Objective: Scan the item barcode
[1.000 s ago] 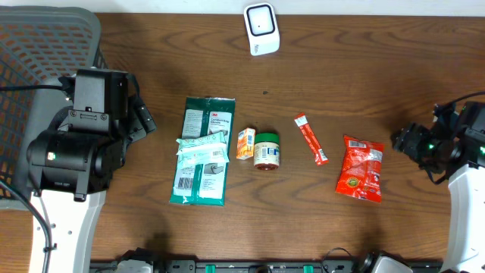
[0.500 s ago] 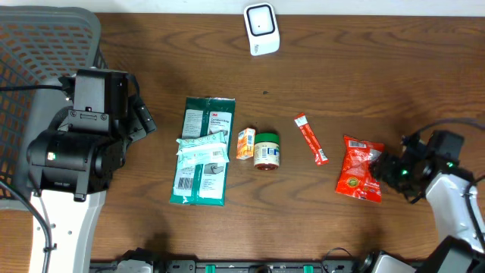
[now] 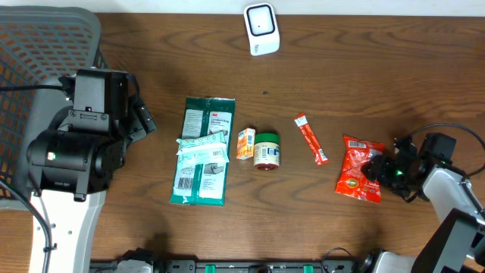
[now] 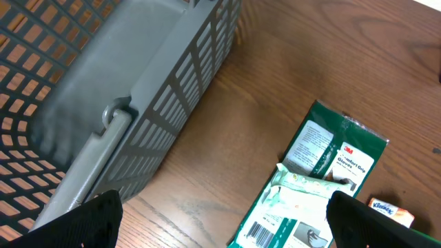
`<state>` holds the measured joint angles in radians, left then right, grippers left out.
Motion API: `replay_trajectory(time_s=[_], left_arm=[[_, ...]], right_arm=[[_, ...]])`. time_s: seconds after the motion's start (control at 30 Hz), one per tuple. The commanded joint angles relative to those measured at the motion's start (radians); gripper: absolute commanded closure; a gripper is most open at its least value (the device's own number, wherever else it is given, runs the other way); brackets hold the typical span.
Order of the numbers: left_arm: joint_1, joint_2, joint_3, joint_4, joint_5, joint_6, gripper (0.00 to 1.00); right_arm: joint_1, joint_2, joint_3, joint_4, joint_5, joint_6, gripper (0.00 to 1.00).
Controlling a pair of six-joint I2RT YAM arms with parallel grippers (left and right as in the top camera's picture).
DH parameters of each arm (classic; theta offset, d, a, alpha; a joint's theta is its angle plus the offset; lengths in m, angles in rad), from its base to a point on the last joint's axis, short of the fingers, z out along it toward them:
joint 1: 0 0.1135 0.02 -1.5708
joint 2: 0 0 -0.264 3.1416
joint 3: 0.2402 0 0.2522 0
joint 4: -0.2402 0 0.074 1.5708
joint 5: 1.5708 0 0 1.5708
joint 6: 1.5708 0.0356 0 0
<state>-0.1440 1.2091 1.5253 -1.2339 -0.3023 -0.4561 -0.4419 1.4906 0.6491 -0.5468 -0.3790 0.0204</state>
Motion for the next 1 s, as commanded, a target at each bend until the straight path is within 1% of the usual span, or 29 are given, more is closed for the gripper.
replay_trajectory(time_s=[0.0,0.03,0.07,0.1,0.13,0.17,0.2,0.37,0.43,0.5,0.67,0.77,0.83,0.97], left_arm=[[0.005,-0.001,0.004,-0.004,-0.021,-0.002,0.05],[0.005,-0.001,0.004,-0.004,-0.021,-0.002,0.05],[0.005,-0.001,0.004,-0.004,-0.021,-0.002,0.05],[0.005,-0.001,0.004,-0.004,-0.021,-0.002,0.05],[0.005,-0.001,0.004,-0.004,-0.021,-0.002,0.05],[0.005,-0.001,0.004,-0.004,-0.021,-0.002,0.05],[0.005,-0.001,0.004,-0.004,-0.021,-0.002,0.05],[0.005,-0.001,0.004,-0.004,-0.021,-0.002,0.05],[0.005,-0.001,0.004,-0.004,-0.021,-0.002,0.05],[0.005,-0.001,0.004,-0.004,-0.021,-0.002,0.05],[0.005,-0.001,0.004,-0.004,-0.021,-0.002,0.05],[0.005,-0.001,0.004,-0.004,-0.021,-0.002,0.05],[0.005,-0.001,0.004,-0.004,-0.021,-0.002,0.05],[0.005,-0.001,0.004,-0.004,-0.021,-0.002,0.05]], right_arm=[[-0.011,0.056,-0.007,0.014,-0.023,-0.049,0.42],[-0.011,0.066,-0.007,0.02,-0.036,-0.057,0.44],[-0.011,0.074,-0.007,0.024,-0.054,-0.063,0.5],[-0.011,0.077,-0.007,0.025,-0.063,-0.063,0.6],[-0.011,0.076,-0.006,0.024,-0.068,-0.063,0.75],[-0.011,0.071,-0.005,0.024,-0.068,-0.063,0.82],[-0.015,0.055,0.003,0.024,-0.068,-0.059,0.86],[-0.024,-0.046,0.034,0.023,-0.069,0.013,0.9],[-0.023,-0.094,0.04,0.037,-0.075,0.017,0.93],[-0.023,-0.142,0.04,0.05,-0.075,0.016,0.99],[-0.017,-0.237,0.04,0.061,-0.08,-0.03,0.99],[-0.009,-0.259,0.04,0.086,-0.152,-0.093,0.99],[-0.002,-0.261,0.04,0.116,-0.248,-0.138,0.99],[0.019,-0.261,0.04,0.156,-0.42,-0.157,0.99]])
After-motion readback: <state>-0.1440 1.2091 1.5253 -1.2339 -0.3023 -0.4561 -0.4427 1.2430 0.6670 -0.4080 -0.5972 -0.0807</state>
